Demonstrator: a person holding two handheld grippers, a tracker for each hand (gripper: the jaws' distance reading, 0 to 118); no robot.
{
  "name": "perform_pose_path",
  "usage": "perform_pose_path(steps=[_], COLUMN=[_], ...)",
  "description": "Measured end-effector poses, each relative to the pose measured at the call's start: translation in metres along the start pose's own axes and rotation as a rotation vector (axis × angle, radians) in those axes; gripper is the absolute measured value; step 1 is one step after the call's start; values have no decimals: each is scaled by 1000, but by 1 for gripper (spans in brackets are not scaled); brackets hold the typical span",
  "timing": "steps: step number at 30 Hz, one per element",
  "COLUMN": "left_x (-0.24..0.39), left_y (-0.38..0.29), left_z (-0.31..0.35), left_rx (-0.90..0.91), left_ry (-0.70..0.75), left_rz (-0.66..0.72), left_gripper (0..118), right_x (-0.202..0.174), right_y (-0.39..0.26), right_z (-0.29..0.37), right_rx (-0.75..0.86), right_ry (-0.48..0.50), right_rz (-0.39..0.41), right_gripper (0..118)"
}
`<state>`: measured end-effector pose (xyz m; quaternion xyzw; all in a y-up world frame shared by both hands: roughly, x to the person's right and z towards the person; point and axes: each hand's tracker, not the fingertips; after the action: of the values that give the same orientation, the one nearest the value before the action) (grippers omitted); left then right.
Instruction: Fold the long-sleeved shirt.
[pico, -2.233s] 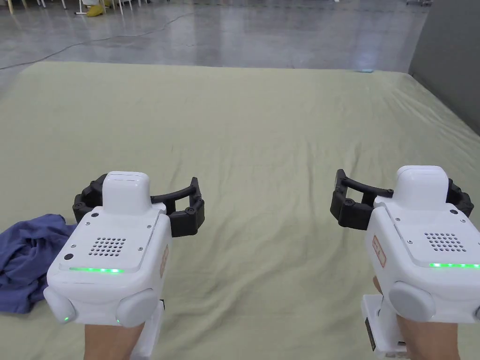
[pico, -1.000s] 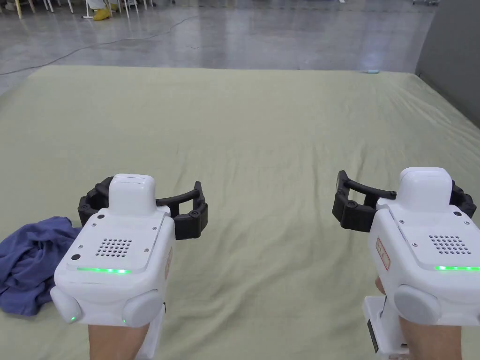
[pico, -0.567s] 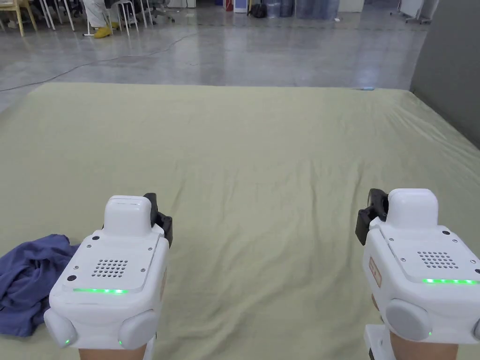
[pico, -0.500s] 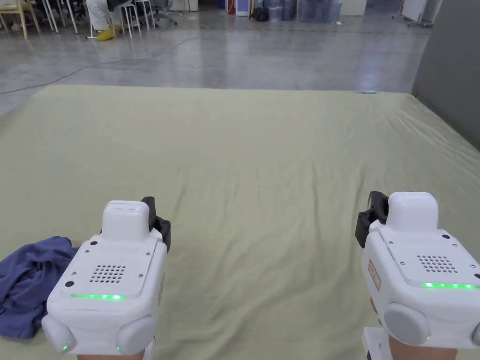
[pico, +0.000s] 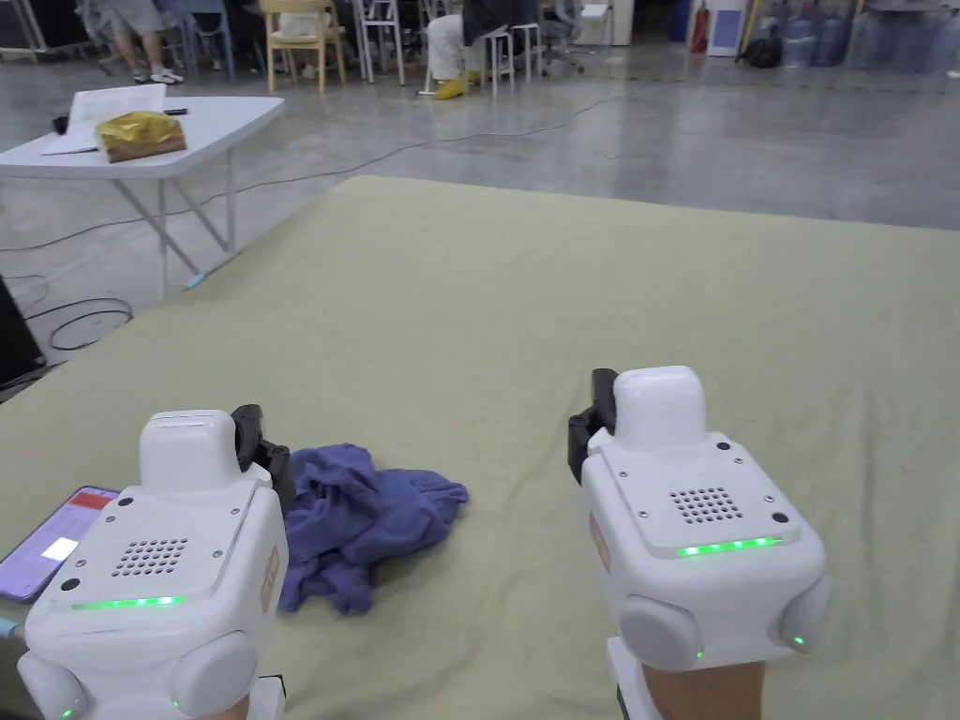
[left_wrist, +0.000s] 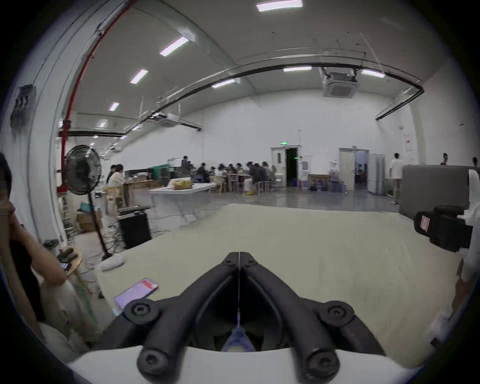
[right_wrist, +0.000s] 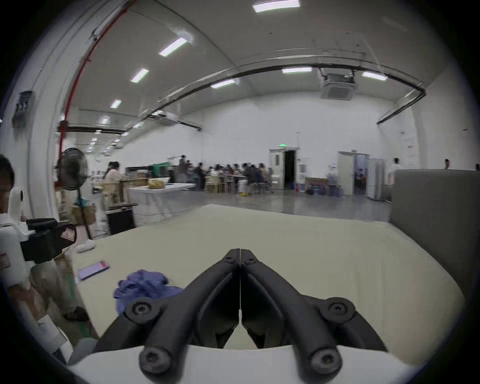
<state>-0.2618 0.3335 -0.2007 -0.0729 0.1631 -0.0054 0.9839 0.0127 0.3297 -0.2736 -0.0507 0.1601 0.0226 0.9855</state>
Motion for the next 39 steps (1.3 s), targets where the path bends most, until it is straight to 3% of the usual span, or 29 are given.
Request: perform_pose_path(steps=[4, 5, 7, 8, 9, 10, 14, 17, 21, 22, 23, 24, 26, 31, 34, 39], left_x=[-11, -5, -3, -3, -5, -6, -5, 2, 17, 20, 22, 25, 25, 23, 33, 128], left_y=[-2, -1, -1, -2, -8, -14, -31, -51, -67, -71, -74, -78, -83, -57, -10, 73], left_z=[-6, -5, -29, -44, -70, -90, -161, -217, -256, -264, -267, -272, -262, -229, -213, -168], left_rx=[-39, -76, -219, -312, -428, -543, -676, -812, -889, -904, -900, -906, -898, -784, -652, -495], left_ry=[13, 5, -28, -41, -50, -90, -201, -105, -98, -103, -119, -105, -43, -153, -310, -530], left_rz=[-5, -13, -29, -20, 2, 33, 149, 101, 24, 1, -4, -26, -62, -37, 87, 3], left_gripper=[0, 12, 74, 89, 89, 118, 118, 118, 116, 102, 32, 8, 8, 8, 8, 8], right_x=[-21, -22, -23, -22, -21, -21, -12, -6, 0, 2, 3, 5, 8, 11, 18, 50], right_y=[3, 2, 2, 1, -1, -4, -13, -21, -27, -29, -30, -30, -31, -32, -32, -26], right_z=[-8, -8, -8, -9, -9, -10, -9, -15, -22, -24, -28, -29, -28, -26, -18, 5], right_rx=[-11, -16, -24, -32, -45, -60, -87, -120, -154, -160, -169, -177, -187, -189, -183, -162], right_ry=[35, 45, 56, 64, 73, 67, 52, 52, 35, 33, 29, 27, 31, 32, 25, -52], right_rz=[13, 12, 16, 16, 14, 17, 15, 1, 4, -1, -9, -20, -37, -30, -36, -58], right_gripper=[3, 3, 3, 3, 3, 3, 3, 3, 3, 3, 3, 3, 3, 3, 3, 3])
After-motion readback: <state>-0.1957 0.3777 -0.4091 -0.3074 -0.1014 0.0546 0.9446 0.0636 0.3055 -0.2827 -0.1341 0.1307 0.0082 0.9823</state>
